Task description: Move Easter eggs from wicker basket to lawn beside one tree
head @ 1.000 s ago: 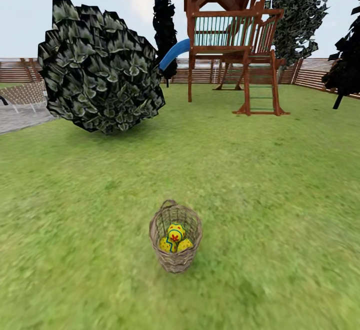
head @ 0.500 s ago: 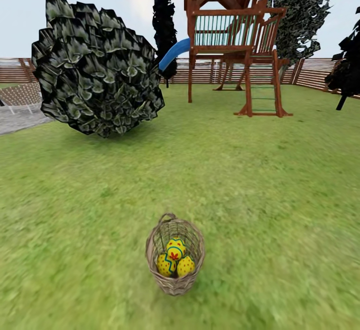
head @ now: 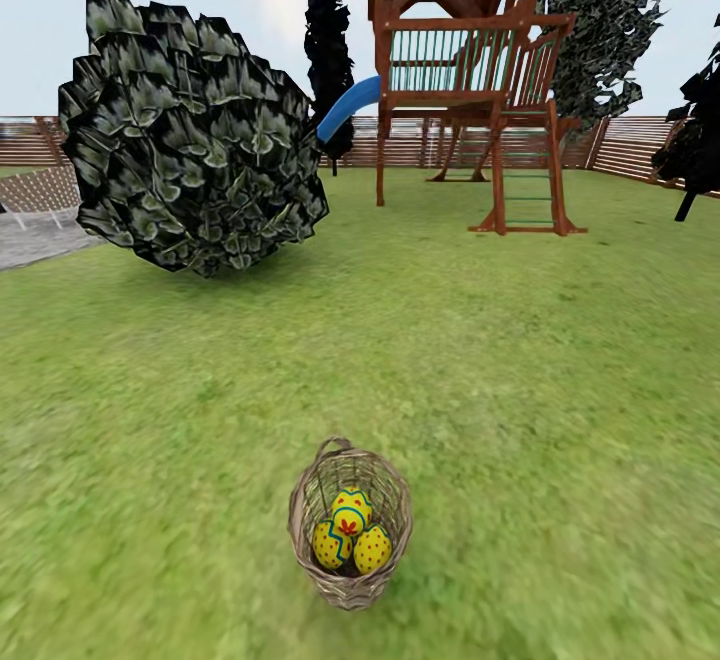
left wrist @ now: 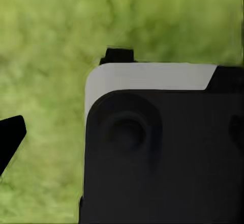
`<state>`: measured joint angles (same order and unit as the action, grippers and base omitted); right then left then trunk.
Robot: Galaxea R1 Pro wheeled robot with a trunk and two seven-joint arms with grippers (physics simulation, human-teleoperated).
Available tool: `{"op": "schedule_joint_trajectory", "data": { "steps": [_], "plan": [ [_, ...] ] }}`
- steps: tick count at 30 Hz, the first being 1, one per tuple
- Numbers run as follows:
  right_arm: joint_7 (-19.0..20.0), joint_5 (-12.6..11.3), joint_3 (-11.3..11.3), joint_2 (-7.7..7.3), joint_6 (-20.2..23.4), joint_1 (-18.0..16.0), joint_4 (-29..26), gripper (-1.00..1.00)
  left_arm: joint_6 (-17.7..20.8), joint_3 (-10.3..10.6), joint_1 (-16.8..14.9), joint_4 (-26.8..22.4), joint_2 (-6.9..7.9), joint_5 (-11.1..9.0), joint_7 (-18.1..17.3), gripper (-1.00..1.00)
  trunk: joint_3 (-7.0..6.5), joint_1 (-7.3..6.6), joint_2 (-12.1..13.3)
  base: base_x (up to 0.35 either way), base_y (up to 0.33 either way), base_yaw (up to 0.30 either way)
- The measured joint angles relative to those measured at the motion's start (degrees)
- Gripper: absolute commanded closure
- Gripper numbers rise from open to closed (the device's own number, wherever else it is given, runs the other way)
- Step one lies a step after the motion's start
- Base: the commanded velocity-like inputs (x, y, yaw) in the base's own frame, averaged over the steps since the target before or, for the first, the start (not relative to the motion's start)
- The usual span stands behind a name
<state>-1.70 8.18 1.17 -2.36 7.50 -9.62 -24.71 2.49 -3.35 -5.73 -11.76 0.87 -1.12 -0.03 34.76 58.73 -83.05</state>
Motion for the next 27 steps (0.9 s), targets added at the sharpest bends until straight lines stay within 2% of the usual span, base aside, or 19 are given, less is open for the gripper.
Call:
{"op": "schedule_joint_trajectory", "data": {
  "steps": [3,5,8,11,15,17,19,22,27],
  "plan": [
    [-0.28,-0.20,-0.12,-0.01,5.27,-2.00,-7.70,-1.00,4.15,0.00,-4.61,-0.39,0.22,-0.02,0.02,-1.00,0.00,0.00,0.00,0.000,0.000,0.000],
    [-0.66,-0.30,-0.21,-0.02,6.98,-3.83,-12.03,-1.00,7.47,-0.06,-8.11,-1.23,0.21,-0.05,0.04,-1.00,0.00,0.00,0.00,0.000,0.000,0.000],
    [-2.29,-0.42,-0.26,-0.04,7.77,-7.13,-14.27,-1.00,10.31,-0.68,-12.03,-3.06,0.04,-0.15,0.06,-1.00,0.00,0.00,0.00,0.000,0.000,0.000],
    [-5.07,-0.54,-0.29,-0.07,9.24,-11.35,-15.23,-1.00,12.09,-3.87,-16.37,-5.36,0.06,-1.11,0.07,-1.00,0.00,0.00,0.00,0.000,0.000,0.000],
    [-6.31,-0.40,-0.36,-0.25,13.64,-15.44,-16.91,-1.00,15.18,-8.64,-22.05,-6.60,0.26,-2.11,-0.03,-1.00,0.00,0.00,0.00,0.000,0.000,0.000],
    [-6.36,-0.40,-0.44,-0.34,14.64,-16.33,-18.79,-1.00,18.47,-9.93,-25.06,-6.97,0.34,-2.25,-0.05,-1.00,0.01,0.00,0.00,0.000,0.000,0.000],
    [-6.26,-0.51,-0.51,-0.47,15.17,-16.76,-21.17,-1.00,24.54,-10.62,-28.95,-9.14,0.14,-2.39,-0.18,-1.00,0.01,-0.01,0.00,0.000,0.000,0.000],
    [-6.25,-0.33,-0.53,-0.53,15.31,-16.90,-22.07,-1.00,27.95,-10.82,-30.50,-12.59,-0.34,-2.40,-0.29,-1.00,0.01,0.00,0.00,0.000,0.000,0.000],
    [-6.38,-0.25,-0.40,-0.52,15.03,-16.92,-21.73,-1.00,28.34,-10.70,-31.00,-13.72,-1.58,-2.31,-0.07,-1.00,0.02,0.00,0.00,0.000,0.000,0.049]
  ]
}}
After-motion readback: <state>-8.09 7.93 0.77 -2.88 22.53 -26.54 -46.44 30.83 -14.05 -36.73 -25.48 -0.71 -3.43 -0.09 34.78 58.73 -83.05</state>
